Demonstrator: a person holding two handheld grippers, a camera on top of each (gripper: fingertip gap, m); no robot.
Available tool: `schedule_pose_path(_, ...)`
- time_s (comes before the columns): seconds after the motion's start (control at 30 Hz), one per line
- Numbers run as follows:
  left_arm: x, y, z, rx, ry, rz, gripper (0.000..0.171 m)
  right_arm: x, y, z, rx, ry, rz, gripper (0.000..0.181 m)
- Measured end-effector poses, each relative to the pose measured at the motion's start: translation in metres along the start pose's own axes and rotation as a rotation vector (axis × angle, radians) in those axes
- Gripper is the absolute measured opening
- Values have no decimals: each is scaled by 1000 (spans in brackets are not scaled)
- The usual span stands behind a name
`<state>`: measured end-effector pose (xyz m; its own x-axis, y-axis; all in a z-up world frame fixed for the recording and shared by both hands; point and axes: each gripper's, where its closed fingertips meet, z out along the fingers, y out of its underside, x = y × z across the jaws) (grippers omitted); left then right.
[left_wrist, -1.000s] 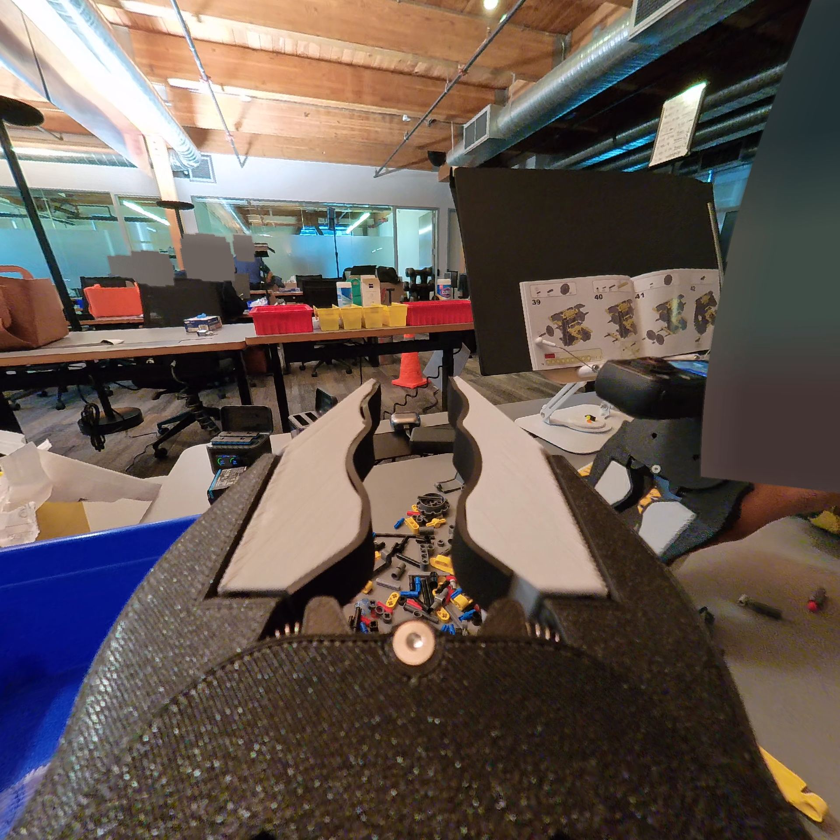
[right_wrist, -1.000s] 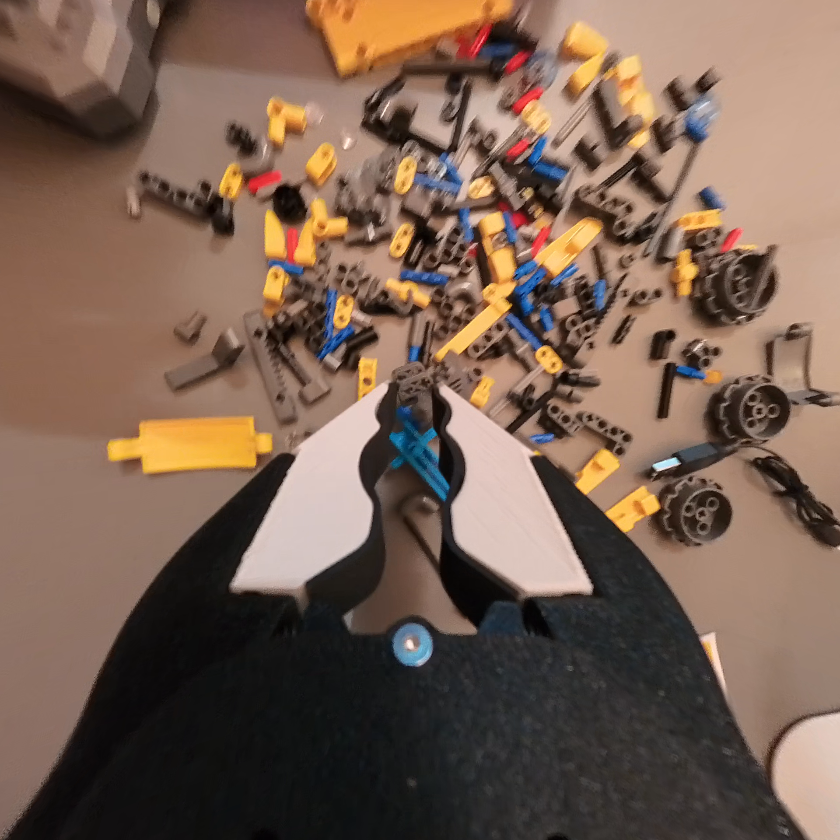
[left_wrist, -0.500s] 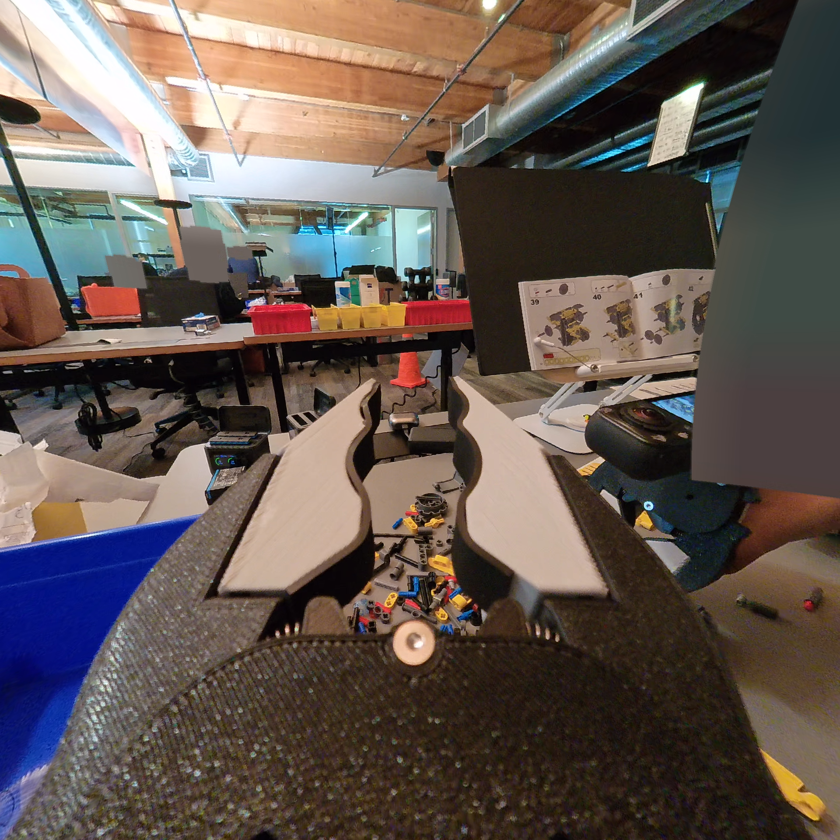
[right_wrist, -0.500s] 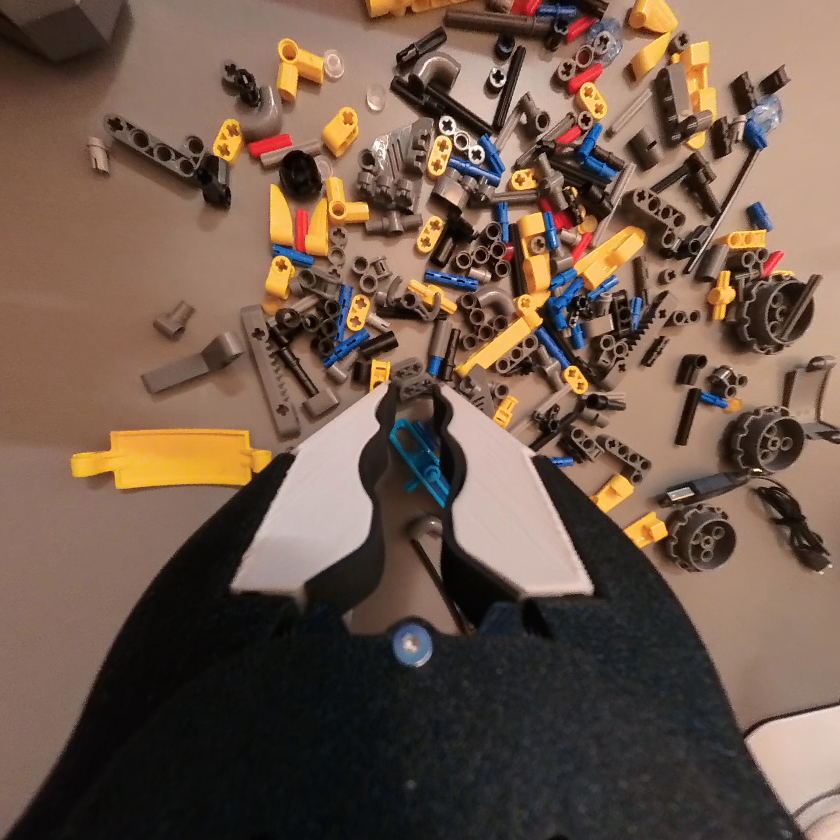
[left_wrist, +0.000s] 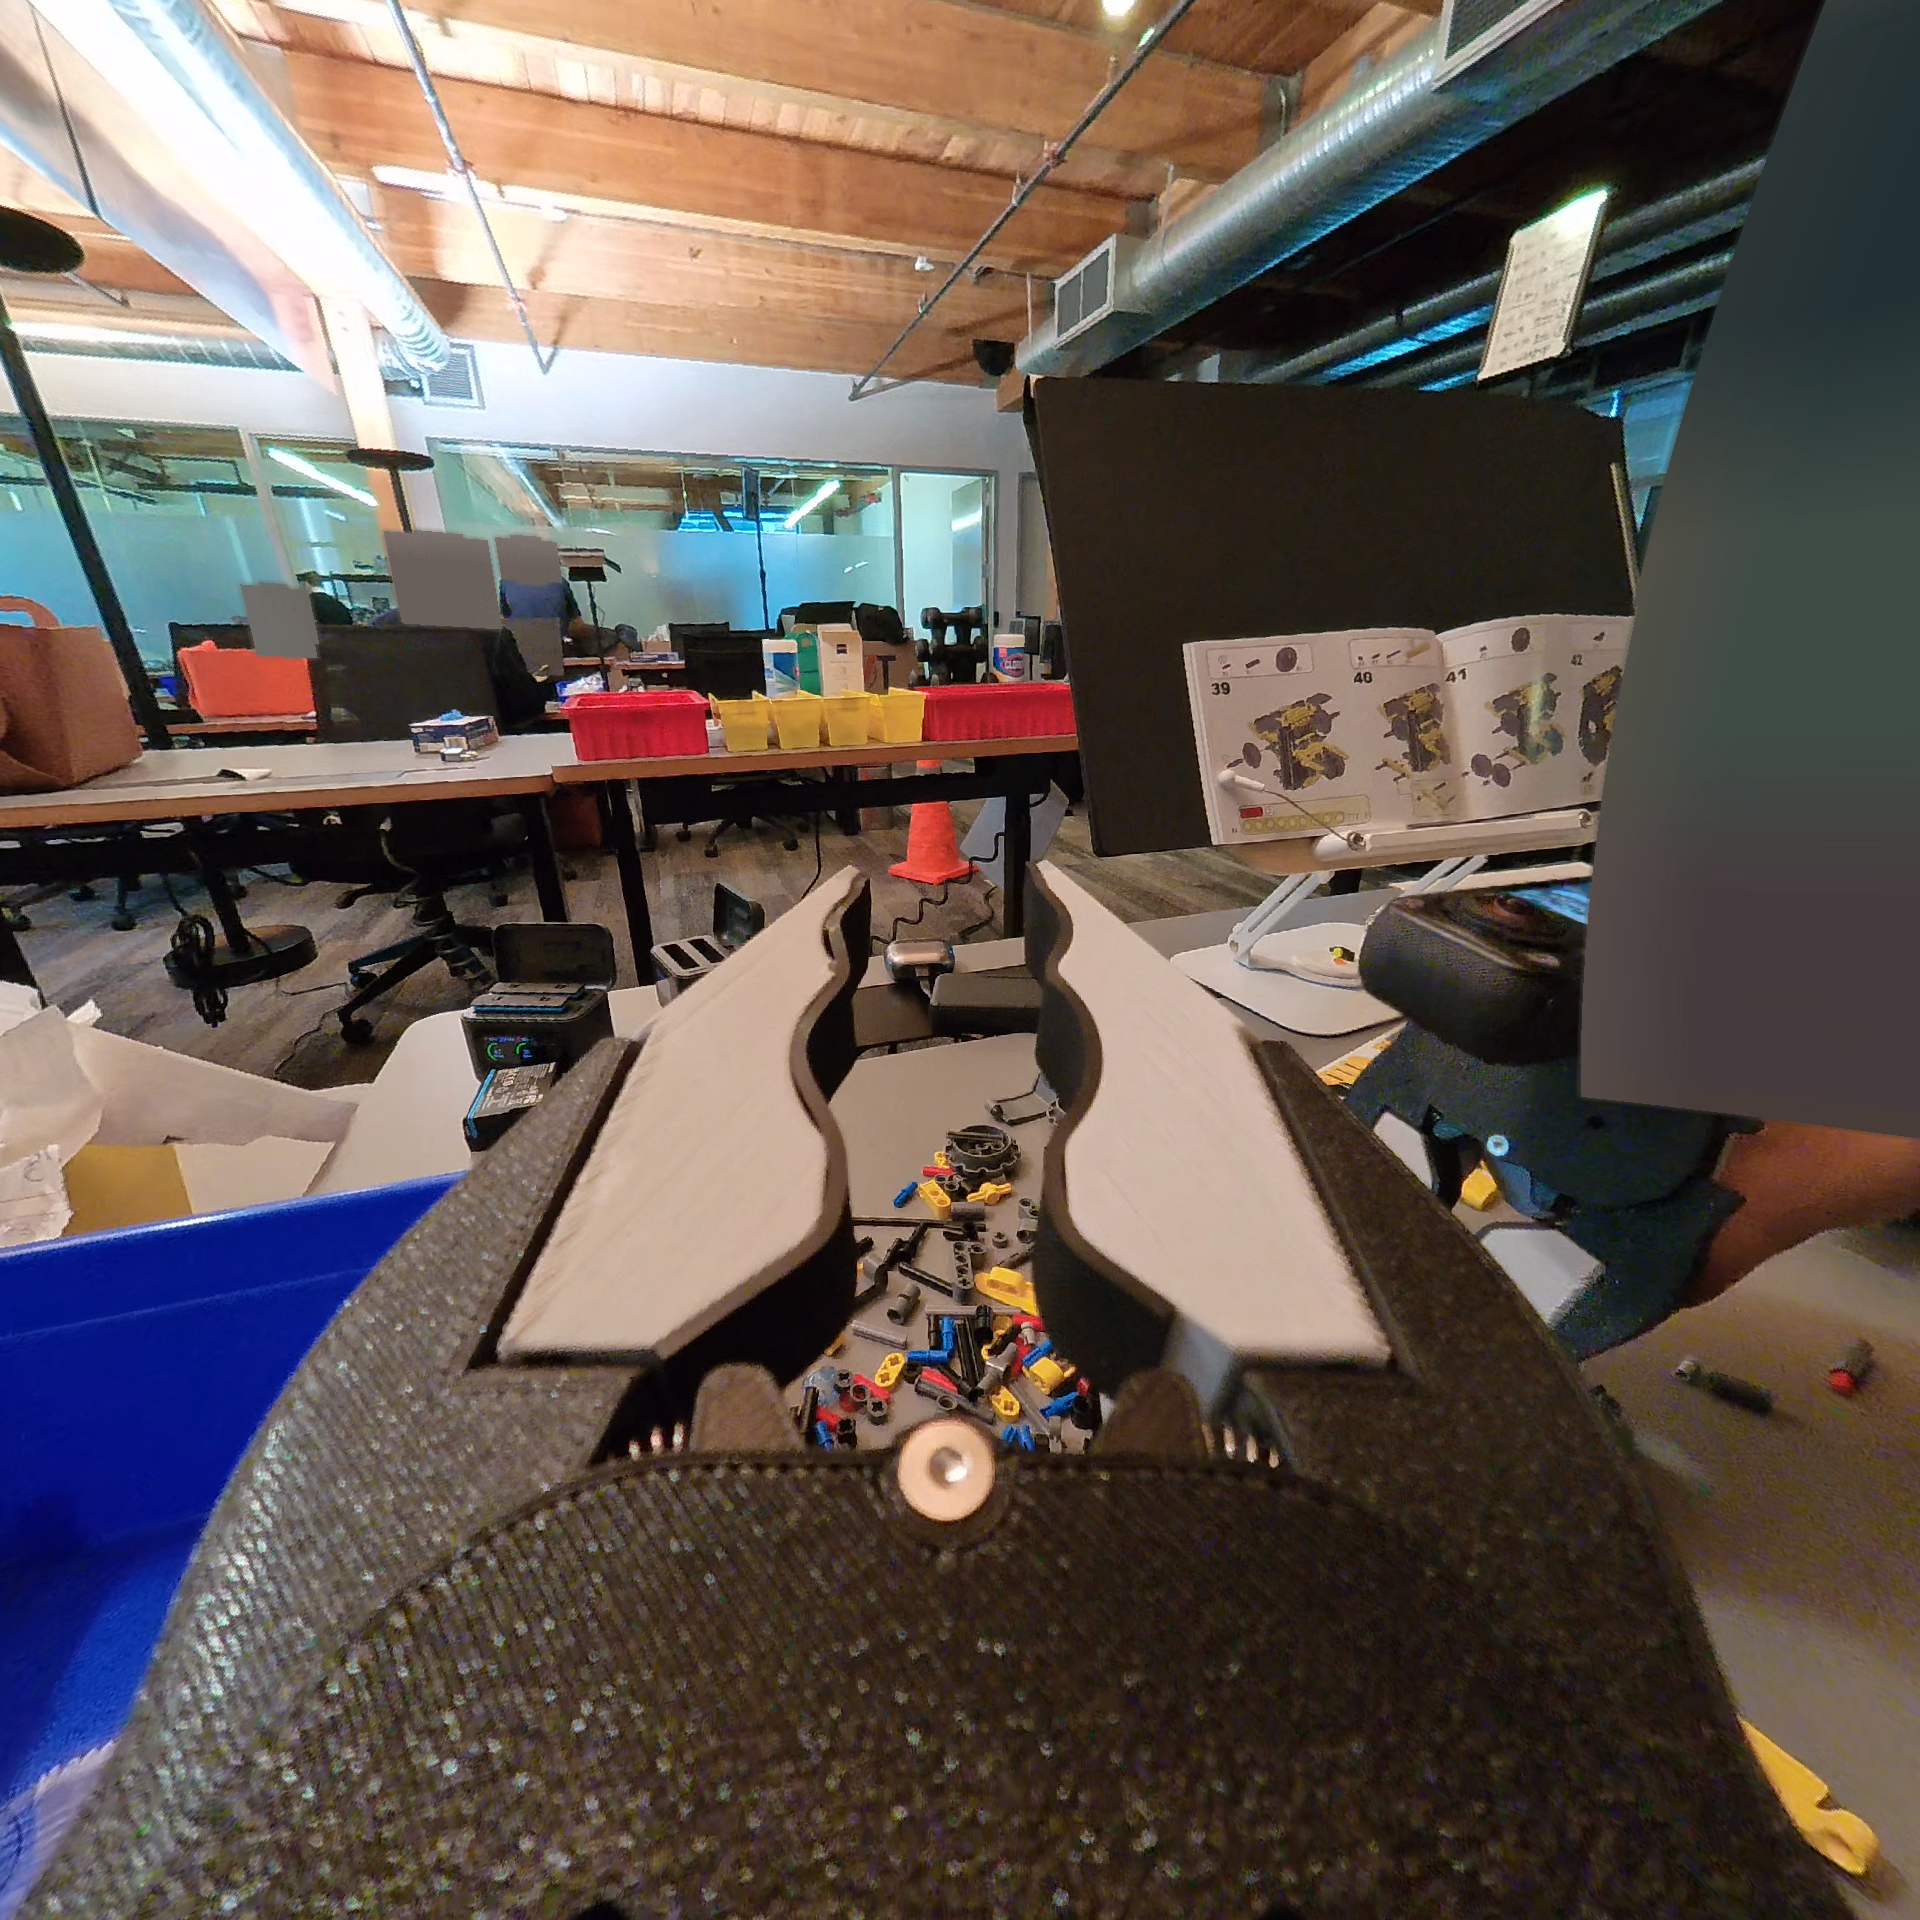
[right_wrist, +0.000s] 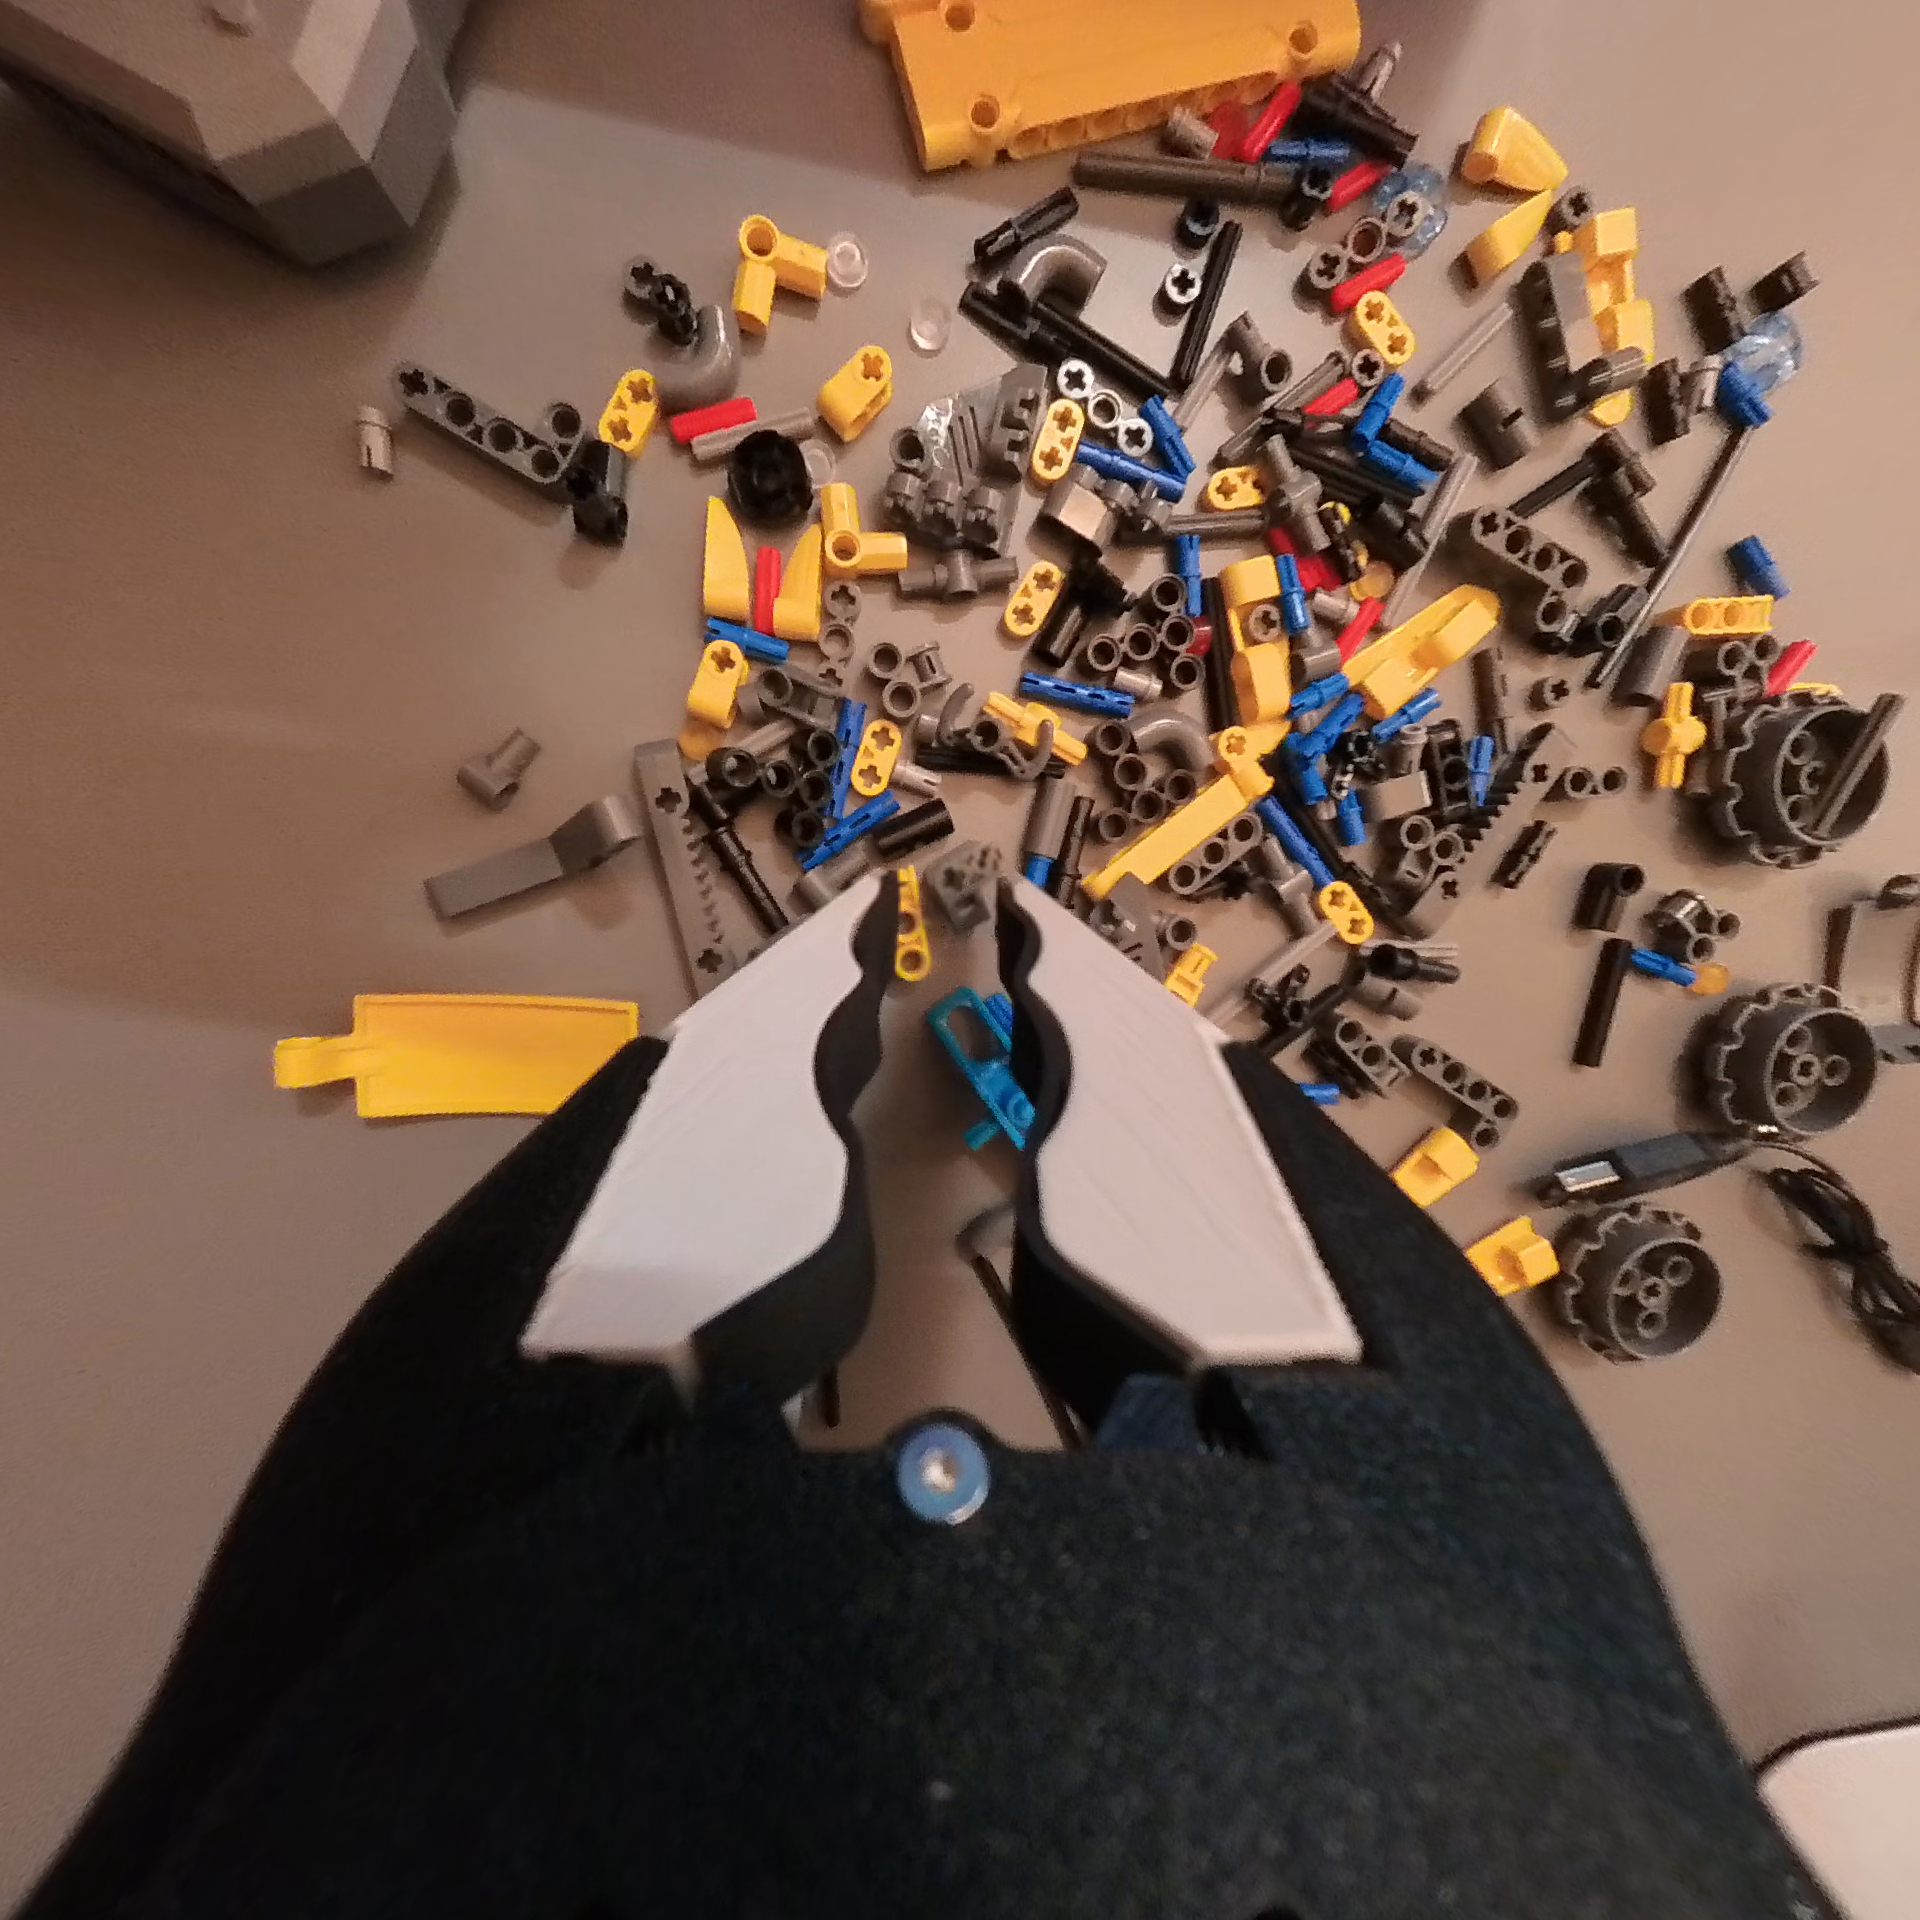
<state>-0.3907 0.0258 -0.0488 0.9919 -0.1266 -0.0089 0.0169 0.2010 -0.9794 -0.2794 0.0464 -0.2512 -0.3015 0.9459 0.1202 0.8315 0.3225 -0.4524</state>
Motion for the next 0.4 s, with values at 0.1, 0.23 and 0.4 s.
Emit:
schedule_pose_path(0.1,0,0,0,-1,0,0,28,4,2,-3,1,11,6,18)
schedule_pose_path(0.23,0,0,0,-1,1,0,28,11,4,-9,13,27,25,17)
schedule_pose_path(0.4,0,1,1,-5,2,-1,28,13,-6,-9,68,37,25,6)
